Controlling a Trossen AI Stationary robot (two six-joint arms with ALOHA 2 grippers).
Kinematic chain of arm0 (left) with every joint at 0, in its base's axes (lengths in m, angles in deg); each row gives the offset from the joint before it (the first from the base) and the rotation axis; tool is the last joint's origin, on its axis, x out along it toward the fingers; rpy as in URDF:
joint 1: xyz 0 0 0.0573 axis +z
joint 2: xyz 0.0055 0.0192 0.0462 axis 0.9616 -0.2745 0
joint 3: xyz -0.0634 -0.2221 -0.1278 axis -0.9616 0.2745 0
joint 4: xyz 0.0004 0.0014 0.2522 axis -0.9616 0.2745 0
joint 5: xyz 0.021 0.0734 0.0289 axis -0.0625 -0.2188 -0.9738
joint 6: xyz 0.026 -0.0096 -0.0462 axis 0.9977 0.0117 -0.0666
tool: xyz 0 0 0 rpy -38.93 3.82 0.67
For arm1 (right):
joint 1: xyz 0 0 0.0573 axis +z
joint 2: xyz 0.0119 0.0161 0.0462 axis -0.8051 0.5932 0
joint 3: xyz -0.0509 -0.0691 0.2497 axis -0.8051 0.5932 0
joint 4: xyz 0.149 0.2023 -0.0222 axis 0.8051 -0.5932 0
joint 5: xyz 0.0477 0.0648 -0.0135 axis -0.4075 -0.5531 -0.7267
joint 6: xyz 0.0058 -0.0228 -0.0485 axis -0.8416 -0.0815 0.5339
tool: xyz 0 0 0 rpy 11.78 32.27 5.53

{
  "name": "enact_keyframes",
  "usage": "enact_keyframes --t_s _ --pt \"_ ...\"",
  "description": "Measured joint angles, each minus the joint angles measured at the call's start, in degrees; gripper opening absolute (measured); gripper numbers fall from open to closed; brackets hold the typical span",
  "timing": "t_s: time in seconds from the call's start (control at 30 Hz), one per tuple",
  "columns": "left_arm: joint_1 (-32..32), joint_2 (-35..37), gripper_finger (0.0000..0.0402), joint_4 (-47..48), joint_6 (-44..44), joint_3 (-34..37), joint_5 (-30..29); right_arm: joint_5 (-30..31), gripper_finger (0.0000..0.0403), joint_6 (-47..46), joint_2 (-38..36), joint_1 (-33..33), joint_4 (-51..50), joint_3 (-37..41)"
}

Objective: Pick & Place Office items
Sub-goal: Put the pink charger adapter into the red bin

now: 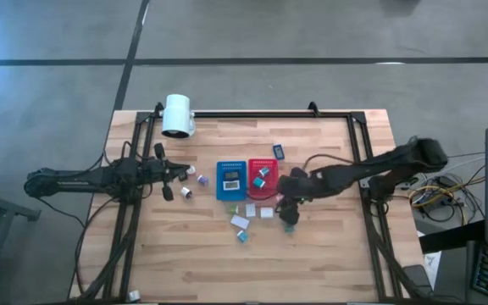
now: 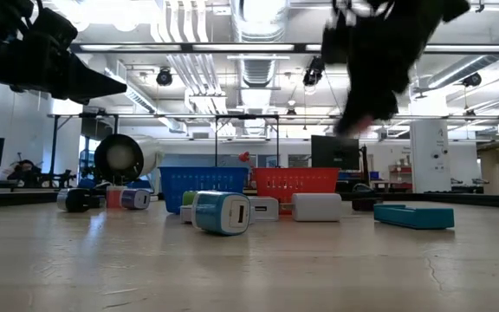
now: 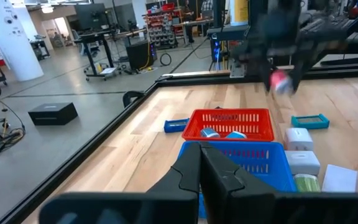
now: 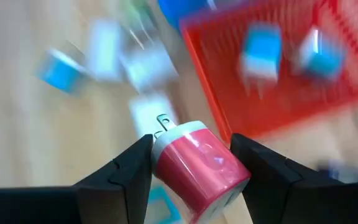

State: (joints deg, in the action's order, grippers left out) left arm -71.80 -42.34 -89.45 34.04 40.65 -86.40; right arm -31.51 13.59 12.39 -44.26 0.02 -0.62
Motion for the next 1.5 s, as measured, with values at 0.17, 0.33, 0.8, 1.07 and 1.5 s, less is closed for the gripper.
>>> enact_keyframes --t_s 0.17,0.33,0.8,1.07,1.5 --pt "0.02 -0.09 0.0011 0.04 -0.28 0.0 0.04 1.86 0.0188 9.79 -11.11 0.01 13.54 4.24" --pt "0.02 -0.23 0.0013 -0.02 -0.85 0.0 0.07 4.82 0.0188 18.05 -22.65 -0.3 24.45 11.43" --pt "0.29 -0.28 0.0006 -0.01 -6.02 -0.63 -6.15 8.94 0.0188 23.61 -49.07 -2.04 51.33 39.8" --pt "0.48 -0.28 0.0006 0.12 0.02 -0.96 -5.88 7.67 0.0188 24.08 -57.14 -2.06 58.99 50.3" --pt "0.48 -0.33 0.0009 0.23 -0.67 -0.92 -5.88 7.69 0.0188 26.51 -57.39 -2.22 62.58 52.35"
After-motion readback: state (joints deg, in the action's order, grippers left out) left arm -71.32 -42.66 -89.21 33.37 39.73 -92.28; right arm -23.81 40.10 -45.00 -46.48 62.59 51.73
